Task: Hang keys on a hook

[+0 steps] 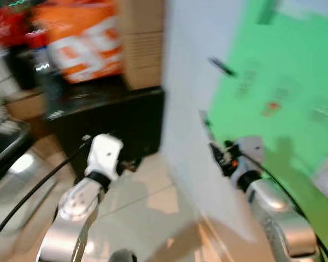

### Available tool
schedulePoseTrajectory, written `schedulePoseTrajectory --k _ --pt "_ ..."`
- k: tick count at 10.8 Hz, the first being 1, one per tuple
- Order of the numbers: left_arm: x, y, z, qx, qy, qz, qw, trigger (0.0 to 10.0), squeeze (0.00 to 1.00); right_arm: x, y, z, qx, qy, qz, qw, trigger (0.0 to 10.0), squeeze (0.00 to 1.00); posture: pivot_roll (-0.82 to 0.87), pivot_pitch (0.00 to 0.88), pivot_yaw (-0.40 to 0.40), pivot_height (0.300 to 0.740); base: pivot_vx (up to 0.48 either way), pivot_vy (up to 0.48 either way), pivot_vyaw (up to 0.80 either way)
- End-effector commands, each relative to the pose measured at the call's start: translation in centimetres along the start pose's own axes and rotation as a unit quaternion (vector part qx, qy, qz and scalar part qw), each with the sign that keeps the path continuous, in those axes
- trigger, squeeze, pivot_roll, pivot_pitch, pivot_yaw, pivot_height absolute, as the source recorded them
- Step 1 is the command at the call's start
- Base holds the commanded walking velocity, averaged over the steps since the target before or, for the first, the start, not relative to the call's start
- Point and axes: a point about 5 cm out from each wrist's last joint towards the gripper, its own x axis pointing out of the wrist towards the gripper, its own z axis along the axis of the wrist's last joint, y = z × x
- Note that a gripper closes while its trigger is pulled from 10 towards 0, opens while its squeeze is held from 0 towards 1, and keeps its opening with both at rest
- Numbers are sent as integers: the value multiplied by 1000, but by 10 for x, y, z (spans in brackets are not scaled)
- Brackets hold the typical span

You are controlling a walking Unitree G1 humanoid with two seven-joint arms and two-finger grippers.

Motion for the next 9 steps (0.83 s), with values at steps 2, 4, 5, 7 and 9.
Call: schedulePoseTrajectory --k 2,4,5,7,9 --pt "-4 4 8 22 -24 33 999 10000 306 2 4 4 1 -15 20 1000 10000 1000 71 0 -62 740 0 0 800" --pt "-8 6 8 20 -29 54 998 10000 314 6 8 5 11 -11 39 999 10000 1000 80 0 -76 740 0 0 800" --pt "-10 5 4 22 -22 61 998 10000 322 7 4 1 -15 -3 19 1000 10000 1000 81 0 -78 740 0 0 794" --pt "-14 5 -1 22 -10 76 997 10000 318 9 -17 -3 -30 15 -67 997 10000 1000 76 0 -77 740 120 0 0" --pt "-15 9 -5 17 -5 97 995 10000 318 8 -21 -1 -9 16 -66 998 10000 1000 69 0 -67 740 244 0 0"
